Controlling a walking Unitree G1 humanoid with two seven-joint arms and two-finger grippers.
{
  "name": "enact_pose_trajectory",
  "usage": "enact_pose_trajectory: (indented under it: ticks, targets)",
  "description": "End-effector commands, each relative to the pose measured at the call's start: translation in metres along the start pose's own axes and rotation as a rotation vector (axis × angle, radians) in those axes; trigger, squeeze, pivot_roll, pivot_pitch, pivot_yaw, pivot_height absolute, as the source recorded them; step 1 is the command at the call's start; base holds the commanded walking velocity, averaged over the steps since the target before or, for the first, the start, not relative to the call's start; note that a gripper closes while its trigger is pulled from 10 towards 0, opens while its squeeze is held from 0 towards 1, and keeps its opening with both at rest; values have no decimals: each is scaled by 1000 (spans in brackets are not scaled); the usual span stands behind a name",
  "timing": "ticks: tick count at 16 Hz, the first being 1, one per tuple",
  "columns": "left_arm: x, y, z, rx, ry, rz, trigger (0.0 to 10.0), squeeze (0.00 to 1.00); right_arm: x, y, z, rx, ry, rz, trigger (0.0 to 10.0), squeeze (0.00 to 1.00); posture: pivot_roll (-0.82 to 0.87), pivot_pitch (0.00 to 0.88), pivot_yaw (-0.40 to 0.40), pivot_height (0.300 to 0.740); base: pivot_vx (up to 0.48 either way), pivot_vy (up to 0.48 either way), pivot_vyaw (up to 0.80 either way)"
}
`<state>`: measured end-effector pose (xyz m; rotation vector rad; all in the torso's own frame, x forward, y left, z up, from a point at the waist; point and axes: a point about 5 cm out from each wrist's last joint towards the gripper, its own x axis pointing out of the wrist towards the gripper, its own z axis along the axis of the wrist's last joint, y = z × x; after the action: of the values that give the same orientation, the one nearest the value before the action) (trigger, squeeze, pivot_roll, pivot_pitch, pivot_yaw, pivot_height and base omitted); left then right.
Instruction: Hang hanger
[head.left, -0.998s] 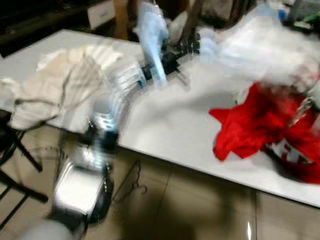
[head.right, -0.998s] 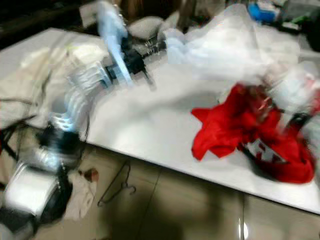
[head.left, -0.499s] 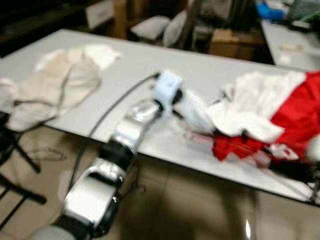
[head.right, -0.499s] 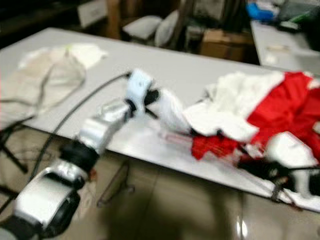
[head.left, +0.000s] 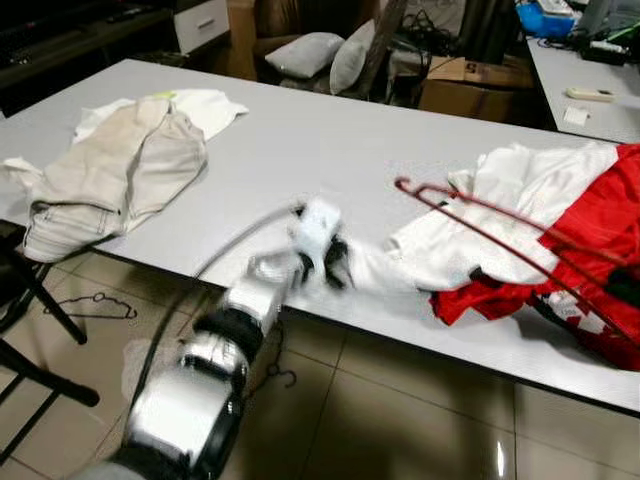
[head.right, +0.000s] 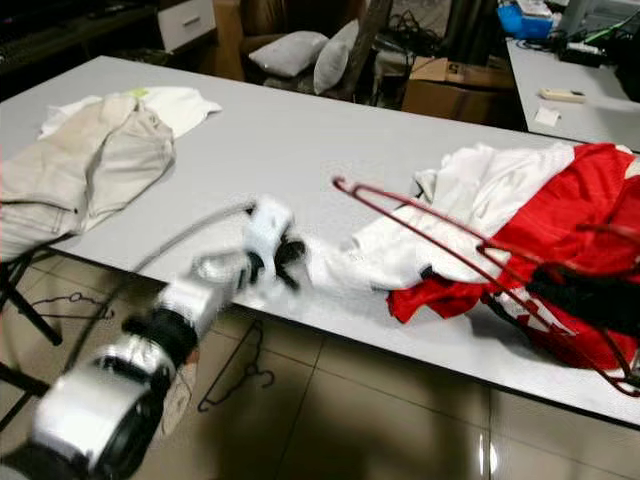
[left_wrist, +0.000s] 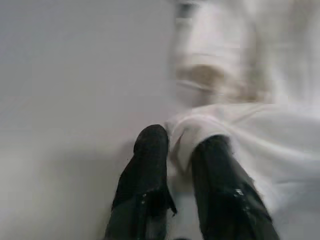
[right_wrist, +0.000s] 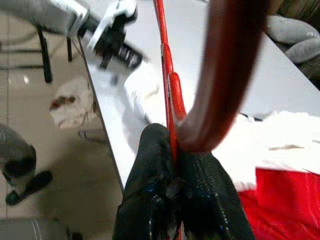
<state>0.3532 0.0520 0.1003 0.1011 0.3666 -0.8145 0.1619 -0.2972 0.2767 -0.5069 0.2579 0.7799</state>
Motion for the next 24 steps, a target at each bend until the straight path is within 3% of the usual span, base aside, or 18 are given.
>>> enact_pose_trajectory:
  ticks: [1,3,5,7,11,13,14,15,16,18,20,21,24]
  targets:
    - [0,-7,12,38,-48,-94,10000,1000,-1,-1,2,4,-11,-14,10000,0,-186,0,10,740,0,0,0]
    - [-8,-9,14,62,-89,-162,10000,1000,7,-4,-3,15,-2,-61,10000,0,-179,0,3,740,0,0,0]
    - [-28,-12,27,118,-218,-272,10000,1000,22,-12,-9,76,7,-164,10000,0,-155,0,-13,740,0,0,0]
    - [-61,-15,47,151,-350,-352,10000,1000,46,-11,-8,145,-36,-211,10000,0,-139,0,-15,740,0,0,0]
    - [-114,-6,62,71,-457,-266,10000,1000,90,12,-13,287,-87,-205,10000,0,-96,0,-8,740,0,0,0]
    - [-141,1,53,131,-394,-135,10000,1000,108,22,-13,336,-118,-250,10000,0,-85,0,1,740,0,0,0]
    - [-146,3,53,134,-400,-93,10000,1000,110,23,-12,343,-130,-265,10000,0,-77,0,8,740,0,0,0]
    - [-163,20,50,88,-384,162,10000,145,123,26,-11,438,-163,-385,10000,0,-68,0,17,740,0,0,0]
    - [-171,25,51,63,-419,270,10000,0,132,31,-13,494,-172,-437,10000,0,-68,0,17,740,0,0,0]
    - [-176,27,41,31,-398,421,10000,0,148,46,-17,591,-174,-522,10000,0,-57,0,24,740,0,142,0]
    - [-173,22,24,34,-333,453,10000,0,155,60,-18,642,-188,-557,10000,0,-57,0,24,740,0,336,0]
    - [-169,18,19,31,-297,475,10000,0,158,62,-19,644,-180,-620,10000,0,-57,0,24,740,0,341,0]
    - [-164,15,20,45,-281,478,10000,0,163,65,-20,610,-166,-629,10000,0,-56,0,24,740,0,340,0]
